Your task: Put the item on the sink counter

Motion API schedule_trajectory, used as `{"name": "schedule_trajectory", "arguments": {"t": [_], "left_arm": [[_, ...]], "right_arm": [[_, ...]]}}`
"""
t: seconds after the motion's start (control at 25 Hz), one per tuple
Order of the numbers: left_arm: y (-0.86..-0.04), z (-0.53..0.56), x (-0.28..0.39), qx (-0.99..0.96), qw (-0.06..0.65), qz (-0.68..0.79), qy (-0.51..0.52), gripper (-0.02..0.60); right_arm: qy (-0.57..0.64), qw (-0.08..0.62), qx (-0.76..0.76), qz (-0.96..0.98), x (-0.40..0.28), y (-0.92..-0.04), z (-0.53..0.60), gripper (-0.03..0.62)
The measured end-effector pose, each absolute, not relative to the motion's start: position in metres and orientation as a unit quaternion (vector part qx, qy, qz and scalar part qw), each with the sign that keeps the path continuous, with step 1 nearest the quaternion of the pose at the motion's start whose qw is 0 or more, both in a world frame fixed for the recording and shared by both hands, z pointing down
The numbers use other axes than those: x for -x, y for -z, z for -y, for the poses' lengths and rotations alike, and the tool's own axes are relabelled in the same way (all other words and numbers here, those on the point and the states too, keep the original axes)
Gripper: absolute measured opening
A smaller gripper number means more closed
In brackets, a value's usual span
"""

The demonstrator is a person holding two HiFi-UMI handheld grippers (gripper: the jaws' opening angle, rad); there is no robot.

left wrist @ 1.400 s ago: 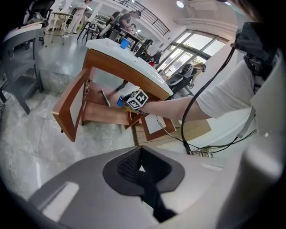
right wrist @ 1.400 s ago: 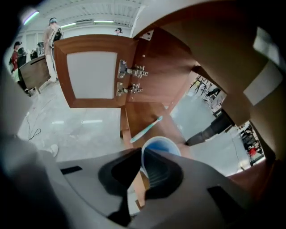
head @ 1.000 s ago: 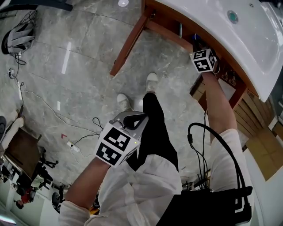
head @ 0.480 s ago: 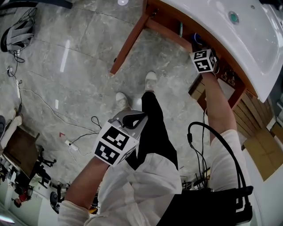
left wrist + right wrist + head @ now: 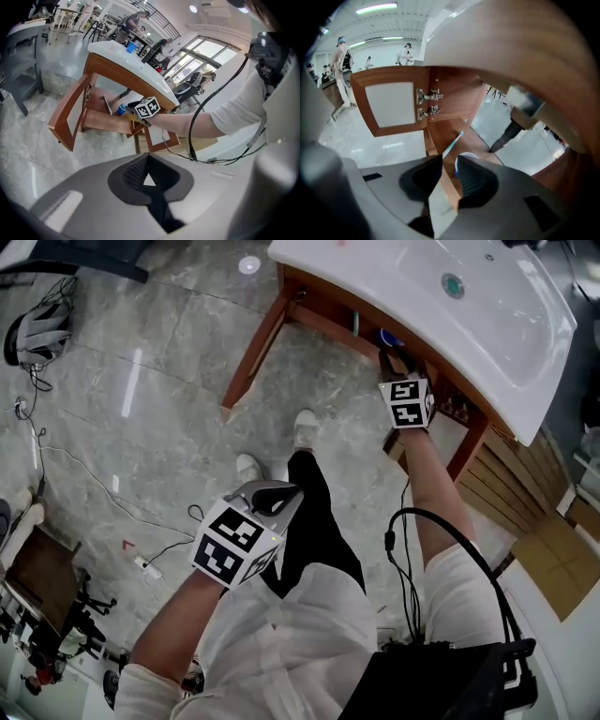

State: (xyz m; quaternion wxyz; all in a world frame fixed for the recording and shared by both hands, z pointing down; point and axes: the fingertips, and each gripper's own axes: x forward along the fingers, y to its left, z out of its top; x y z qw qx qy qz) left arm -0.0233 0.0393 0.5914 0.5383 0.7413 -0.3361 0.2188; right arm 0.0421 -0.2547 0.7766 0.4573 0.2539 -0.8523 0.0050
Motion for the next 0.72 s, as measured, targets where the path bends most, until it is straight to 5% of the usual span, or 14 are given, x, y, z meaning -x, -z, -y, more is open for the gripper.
{"name": "schedule_trajectory", "arguments": {"t": [0.28, 0.72], "left_arm": [[-0.553, -0.032, 0.026, -0.762, 0.502, 0.343, -0.222, 0.006], [-0.487, -0.074, 0.036, -0.818, 0.423, 0.28, -0.269, 0.006]], "right_arm": [[-0.16, 0.4, -0.284, 0.857, -0.059, -0.697, 0.184, 0.006], [-0.295, 0.353, -0.302, 0.835, -0.063, -0.562, 0.014, 0.006]]}}
